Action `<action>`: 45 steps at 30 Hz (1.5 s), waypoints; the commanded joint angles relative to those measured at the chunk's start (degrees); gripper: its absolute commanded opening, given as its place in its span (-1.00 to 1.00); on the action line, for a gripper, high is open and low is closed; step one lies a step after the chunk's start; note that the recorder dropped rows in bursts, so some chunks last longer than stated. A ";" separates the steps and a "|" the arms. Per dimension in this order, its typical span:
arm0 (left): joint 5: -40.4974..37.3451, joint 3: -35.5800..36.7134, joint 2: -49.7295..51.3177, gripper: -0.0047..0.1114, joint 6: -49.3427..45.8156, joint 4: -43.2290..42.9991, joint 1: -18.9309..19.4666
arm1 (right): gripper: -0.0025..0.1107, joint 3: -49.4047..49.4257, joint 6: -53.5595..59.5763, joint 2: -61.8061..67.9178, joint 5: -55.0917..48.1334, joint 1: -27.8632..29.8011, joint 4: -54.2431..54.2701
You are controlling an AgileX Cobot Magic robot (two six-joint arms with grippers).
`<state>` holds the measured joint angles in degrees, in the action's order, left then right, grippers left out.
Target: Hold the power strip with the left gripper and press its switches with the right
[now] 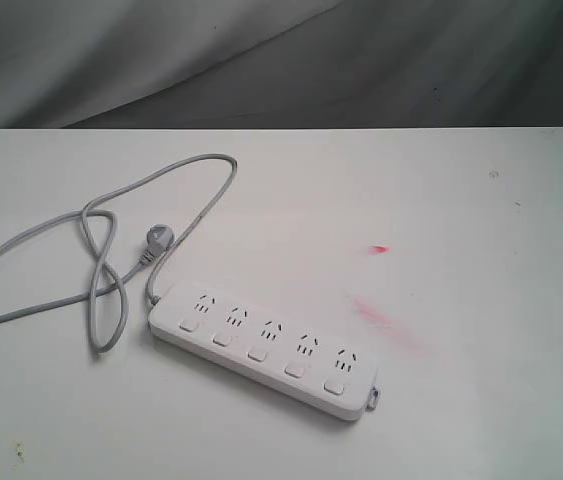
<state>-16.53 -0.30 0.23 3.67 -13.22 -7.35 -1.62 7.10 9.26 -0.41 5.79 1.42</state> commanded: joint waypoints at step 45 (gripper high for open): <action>-11.37 -34.00 39.46 -0.91 18.08 -0.19 -0.20 | -0.96 0.26 -0.10 -0.32 0.41 0.36 -0.66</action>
<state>-19.45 -28.21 31.75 34.08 -17.82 -7.35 -1.62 7.10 9.26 -0.41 5.79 1.42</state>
